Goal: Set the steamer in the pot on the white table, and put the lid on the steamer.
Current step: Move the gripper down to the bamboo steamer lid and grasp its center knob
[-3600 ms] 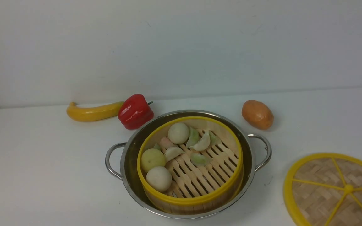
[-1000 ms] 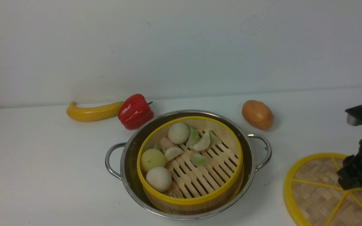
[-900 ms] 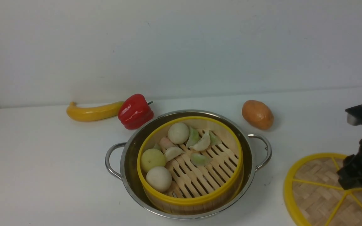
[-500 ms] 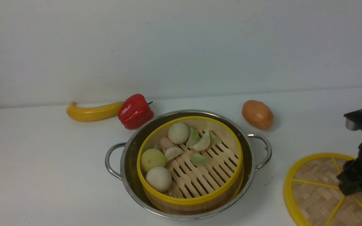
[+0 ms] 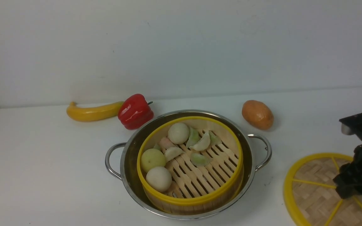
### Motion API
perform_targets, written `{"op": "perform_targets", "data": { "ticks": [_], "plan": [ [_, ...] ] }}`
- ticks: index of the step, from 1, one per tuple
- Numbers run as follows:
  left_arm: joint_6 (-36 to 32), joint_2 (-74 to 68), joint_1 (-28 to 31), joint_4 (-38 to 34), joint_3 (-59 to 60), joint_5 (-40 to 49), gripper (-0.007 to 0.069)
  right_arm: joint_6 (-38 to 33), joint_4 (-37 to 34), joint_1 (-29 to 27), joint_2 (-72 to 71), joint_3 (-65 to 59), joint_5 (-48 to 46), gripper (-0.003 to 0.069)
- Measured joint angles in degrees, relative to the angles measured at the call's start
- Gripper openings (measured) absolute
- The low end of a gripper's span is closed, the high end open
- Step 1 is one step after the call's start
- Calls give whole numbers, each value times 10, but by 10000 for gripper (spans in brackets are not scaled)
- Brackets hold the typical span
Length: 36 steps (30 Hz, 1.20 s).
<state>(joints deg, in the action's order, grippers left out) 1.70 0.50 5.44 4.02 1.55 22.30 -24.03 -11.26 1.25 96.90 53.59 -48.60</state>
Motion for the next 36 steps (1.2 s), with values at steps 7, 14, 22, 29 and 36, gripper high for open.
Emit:
{"op": "perform_targets", "data": {
  "ticks": [7, 14, 22, 29, 36],
  "plan": [
    [0, 0, 0, 0, 0, 0, 379, 0, 6, 0, 0, 0, -2, 228],
    [0, 0, 0, 0, 0, 0, 379, 0, 7, 0, 0, 0, -7, 112],
    [0, 0, 0, 0, 0, 0, 379, 0, 10, 0, 0, 32, -53, 112],
    [0, 0, 0, 0, 0, 0, 379, 16, 33, 0, -3, 119, -164, 112],
    [0, 0, 0, 0, 0, 0, 379, 30, 36, 0, -26, 213, -216, 112]
  ]
}}
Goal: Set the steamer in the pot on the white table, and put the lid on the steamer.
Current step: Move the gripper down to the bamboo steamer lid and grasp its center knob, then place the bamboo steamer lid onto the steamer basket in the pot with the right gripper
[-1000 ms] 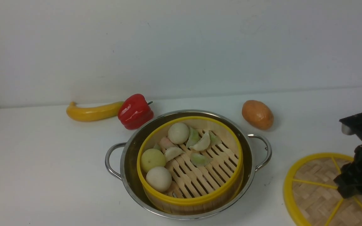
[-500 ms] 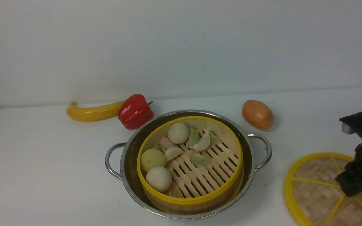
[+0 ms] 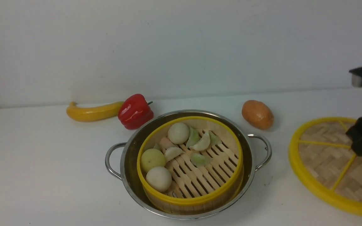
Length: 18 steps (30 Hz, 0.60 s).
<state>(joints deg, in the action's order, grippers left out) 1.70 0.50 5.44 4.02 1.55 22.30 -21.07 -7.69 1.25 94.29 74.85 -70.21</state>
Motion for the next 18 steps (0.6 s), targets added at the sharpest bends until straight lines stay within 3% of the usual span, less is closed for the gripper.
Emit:
{"op": "perform_targets", "data": {
  "ticks": [7, 18],
  "plan": [
    [0, 0, 0, 0, 0, 0, 379, -11, -38, 17, -2, 71, -5, 112],
    [0, 0, 0, 0, 0, 0, 379, -3, -33, 212, 34, 201, -15, 112]
  ]
}}
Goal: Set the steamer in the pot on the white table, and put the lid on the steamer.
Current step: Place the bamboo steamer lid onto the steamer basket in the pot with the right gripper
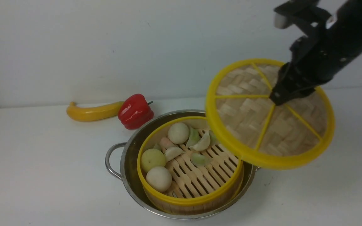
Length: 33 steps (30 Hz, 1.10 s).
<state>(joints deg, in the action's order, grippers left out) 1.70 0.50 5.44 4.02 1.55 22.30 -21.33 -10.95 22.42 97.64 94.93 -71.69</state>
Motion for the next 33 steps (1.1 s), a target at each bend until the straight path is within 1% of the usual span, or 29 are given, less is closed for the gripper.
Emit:
{"op": "perform_targets", "data": {
  "ticks": [2, 4, 7, 8, 15, 21, 33],
  "plan": [
    [0, 0, 0, 0, 0, 0, 379, 15, 19, 34, 24, 26, 0, 112],
    [0, 0, 0, 0, 0, 0, 379, 24, 32, 55, 48, 41, 0, 112],
    [0, 0, 0, 0, 0, 0, 379, 28, 37, 71, 70, 51, 0, 112],
    [0, 0, 0, 0, 0, 0, 379, 30, 40, 85, 87, 60, 0, 112],
    [0, 0, 0, 0, 0, 0, 379, 31, 49, 133, 137, 108, -1, 112],
    [0, 0, 0, 0, 0, 0, 379, 31, 49, 149, 160, 129, -1, 112],
    [0, 0, 0, 0, 0, 0, 379, 31, 48, 150, 180, 130, -1, 112]
  ]
}}
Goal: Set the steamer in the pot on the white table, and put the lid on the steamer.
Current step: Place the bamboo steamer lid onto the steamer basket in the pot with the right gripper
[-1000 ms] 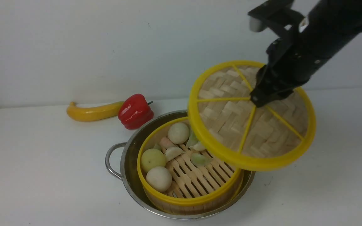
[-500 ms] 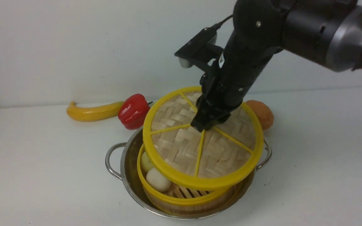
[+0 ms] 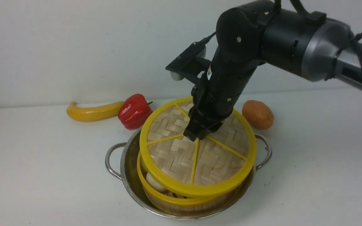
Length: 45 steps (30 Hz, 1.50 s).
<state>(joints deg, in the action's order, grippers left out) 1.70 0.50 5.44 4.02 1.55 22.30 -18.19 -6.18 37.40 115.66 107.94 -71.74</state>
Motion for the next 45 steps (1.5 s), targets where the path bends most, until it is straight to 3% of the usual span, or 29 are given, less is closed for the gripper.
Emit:
{"op": "perform_targets", "data": {
  "ticks": [22, 45],
  "plan": [
    [0, 0, 0, 0, 0, 0, 379, -9, -35, 1, 30, 0, 0, 112],
    [0, 0, 0, 0, 0, 0, 379, -11, -24, 6, 44, 51, 1, 112]
  ]
}}
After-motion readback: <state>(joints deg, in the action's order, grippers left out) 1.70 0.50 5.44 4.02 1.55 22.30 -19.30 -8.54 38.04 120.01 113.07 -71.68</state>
